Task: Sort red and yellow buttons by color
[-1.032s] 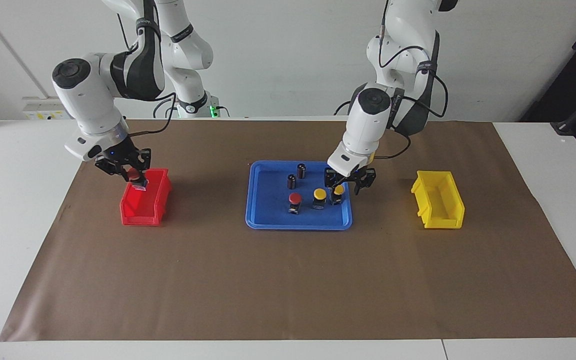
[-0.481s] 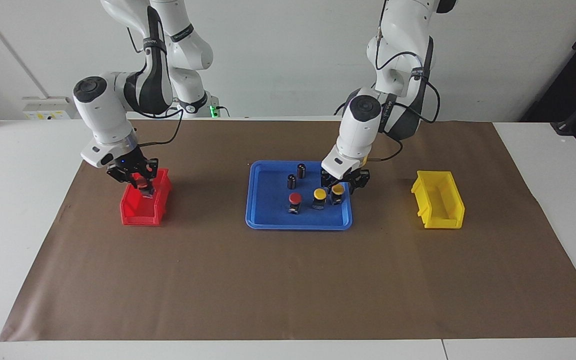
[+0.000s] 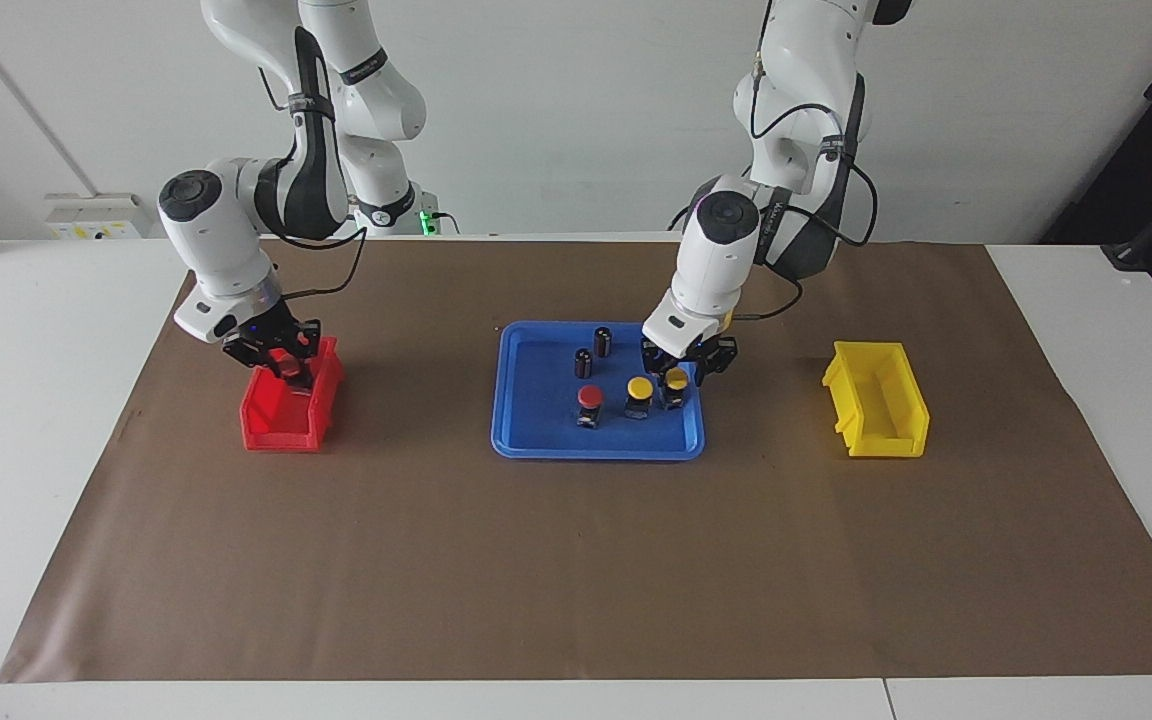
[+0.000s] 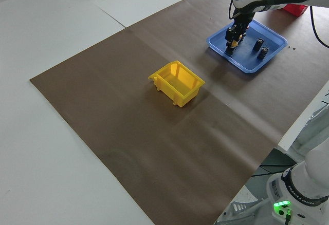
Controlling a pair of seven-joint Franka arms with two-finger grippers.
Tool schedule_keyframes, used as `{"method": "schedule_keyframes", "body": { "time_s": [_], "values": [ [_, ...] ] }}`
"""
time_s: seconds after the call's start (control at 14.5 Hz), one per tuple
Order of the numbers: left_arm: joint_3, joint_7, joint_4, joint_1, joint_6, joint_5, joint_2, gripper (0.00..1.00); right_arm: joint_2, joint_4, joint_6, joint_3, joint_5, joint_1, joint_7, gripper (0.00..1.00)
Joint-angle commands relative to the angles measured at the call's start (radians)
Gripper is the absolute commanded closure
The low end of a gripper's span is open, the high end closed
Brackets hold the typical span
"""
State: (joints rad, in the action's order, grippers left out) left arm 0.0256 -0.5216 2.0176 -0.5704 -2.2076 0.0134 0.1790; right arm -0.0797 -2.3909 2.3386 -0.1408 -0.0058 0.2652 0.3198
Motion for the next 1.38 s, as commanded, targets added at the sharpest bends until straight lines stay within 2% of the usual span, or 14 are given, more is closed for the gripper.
{"method": "schedule_keyframes", "body": {
  "time_s": [0.0,0.07,0.21,0.41,0.48,0.55,0.62,0.76,0.89,0.96,1.1,1.17,1.31],
  "values": [
    [-0.015,-0.057,0.029,-0.029,-0.029,0.011,-0.032,0.99,-0.026,-0.03,0.013,-0.008,0.02,0.014,0.03,0.55],
    [-0.016,-0.055,0.02,-0.023,-0.017,0.011,-0.03,0.99,-0.026,-0.024,0.008,-0.009,0.02,0.014,0.03,0.38],
    [-0.019,-0.049,-0.051,-0.005,0.067,0.013,-0.032,0.99,-0.012,0.045,-0.045,-0.01,0.02,0.009,0.027,0.25],
    [-0.027,0.044,-0.227,0.044,0.346,0.011,-0.046,0.99,0.021,0.243,-0.238,-0.017,0.02,-0.041,-0.045,0.19],
    [-0.029,0.099,-0.273,0.078,0.424,0.011,-0.047,0.99,0.037,0.309,-0.289,-0.017,0.02,-0.091,-0.109,0.16],
    [-0.029,0.162,-0.277,0.137,0.456,0.011,-0.073,0.99,0.061,0.384,-0.344,-0.019,0.02,-0.159,-0.214,0.14],
    [-0.029,0.234,-0.271,0.194,0.468,0.011,-0.108,0.99,0.095,0.462,-0.376,-0.022,0.02,-0.253,-0.361,0.14],
    [-0.027,0.404,-0.264,0.323,0.505,0.011,-0.142,0.99,0.158,0.569,-0.363,-0.023,0.018,-0.438,-0.648,0.14],
    [-0.029,0.481,-0.223,0.394,0.481,0.01,-0.156,0.99,0.336,0.778,-0.367,-0.02,-0.005,-0.614,-0.923,0.14],
    [-0.029,0.515,-0.186,0.424,0.445,0.008,-0.168,0.99,0.397,0.838,-0.363,-0.022,-0.037,-0.665,-1.006,0.14],
    [-0.029,0.569,-0.082,0.467,0.34,0.008,-0.211,0.99,0.463,0.854,-0.329,-0.022,-0.129,-0.754,-1.138,0.14],
    [-0.029,0.577,-0.032,0.493,0.292,0.008,-0.231,0.99,0.477,0.814,-0.299,-0.022,-0.14,-0.77,-1.162,0.14],
    [-0.029,0.62,0.007,0.517,0.252,0.008,-0.236,0.99,0.479,0.754,-0.222,-0.022,-0.142,-0.771,-1.167,0.18]
  ]
}}
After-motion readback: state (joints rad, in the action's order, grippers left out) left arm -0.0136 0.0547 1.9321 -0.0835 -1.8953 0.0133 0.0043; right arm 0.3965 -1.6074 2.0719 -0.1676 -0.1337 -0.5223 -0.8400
